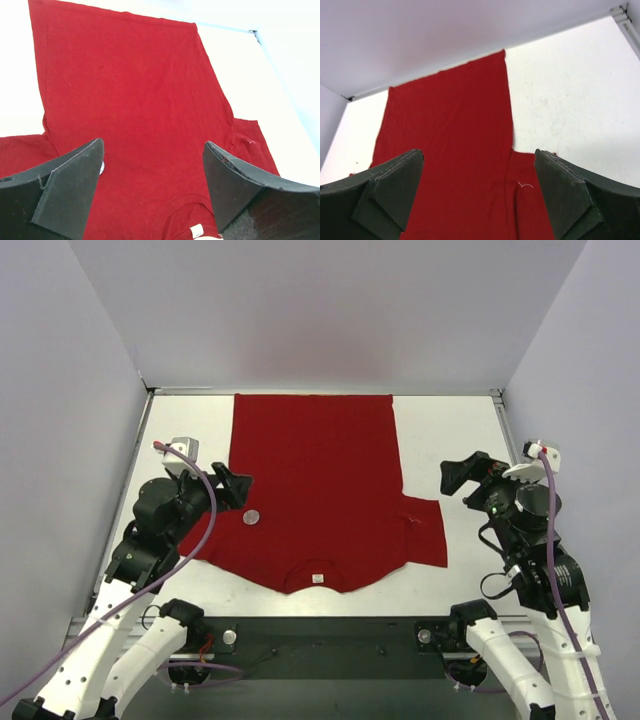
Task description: Pin the brooch onto the clothing
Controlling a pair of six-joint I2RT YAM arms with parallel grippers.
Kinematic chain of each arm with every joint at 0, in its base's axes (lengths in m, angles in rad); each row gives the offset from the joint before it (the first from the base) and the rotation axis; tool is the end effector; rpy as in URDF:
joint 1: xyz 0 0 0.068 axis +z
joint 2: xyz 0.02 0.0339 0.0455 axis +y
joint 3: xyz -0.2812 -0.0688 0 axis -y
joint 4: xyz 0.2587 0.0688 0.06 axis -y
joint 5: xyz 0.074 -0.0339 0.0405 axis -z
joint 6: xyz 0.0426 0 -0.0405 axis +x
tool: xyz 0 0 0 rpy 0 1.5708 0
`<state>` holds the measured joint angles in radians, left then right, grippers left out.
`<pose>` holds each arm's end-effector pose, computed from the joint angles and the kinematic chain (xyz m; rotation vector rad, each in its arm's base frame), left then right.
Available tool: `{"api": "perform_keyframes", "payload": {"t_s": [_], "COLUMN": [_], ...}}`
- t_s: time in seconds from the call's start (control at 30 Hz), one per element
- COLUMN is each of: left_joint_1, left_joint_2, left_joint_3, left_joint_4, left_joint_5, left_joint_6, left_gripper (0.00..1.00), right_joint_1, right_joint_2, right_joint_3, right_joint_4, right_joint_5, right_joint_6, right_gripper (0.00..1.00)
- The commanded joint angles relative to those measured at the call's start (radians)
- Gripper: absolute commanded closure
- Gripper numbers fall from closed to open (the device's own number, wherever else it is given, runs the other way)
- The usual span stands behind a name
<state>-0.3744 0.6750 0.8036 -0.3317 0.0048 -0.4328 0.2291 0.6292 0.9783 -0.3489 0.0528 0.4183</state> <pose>0.1521 -0.0600 0.3584 -0.0493 1.8110 -0.5839 0.1288 0.0277 0.4239 0.1919 1.5781 0.4658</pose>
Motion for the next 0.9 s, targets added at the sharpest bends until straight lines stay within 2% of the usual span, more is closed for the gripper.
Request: {"api": "perform_keyframes", "payload": {"t_s": [0.0, 0.47, 0.87], "left_joint_1": [-0.003, -0.003, -0.003], "left_joint_2": [-0.002, 0.005, 0.044], "left_joint_3": [-0.006, -0.015, -0.023], "left_joint_4": [0.043, 0.097, 0.103], "left_joint_5": [0.003, 0.003, -0.088], "left_joint_6": [0.020, 0.054, 0.051], "left_gripper": [0.09, 0.08, 0.07], "right_joint_1": [0.003, 0.003, 0.003], "right_joint_2": [-0.040, -0.019, -0.013], "right_joint_3": [-0.044, -0.085, -0.173], "right_joint_4": [0.112, 0.186, 0.269], "right_joint_5": [-0.002, -0.015, 0.015], "right_joint_6": [0.005, -0.001, -0.030], "right_gripper": [0.00, 0.00, 0.00]}}
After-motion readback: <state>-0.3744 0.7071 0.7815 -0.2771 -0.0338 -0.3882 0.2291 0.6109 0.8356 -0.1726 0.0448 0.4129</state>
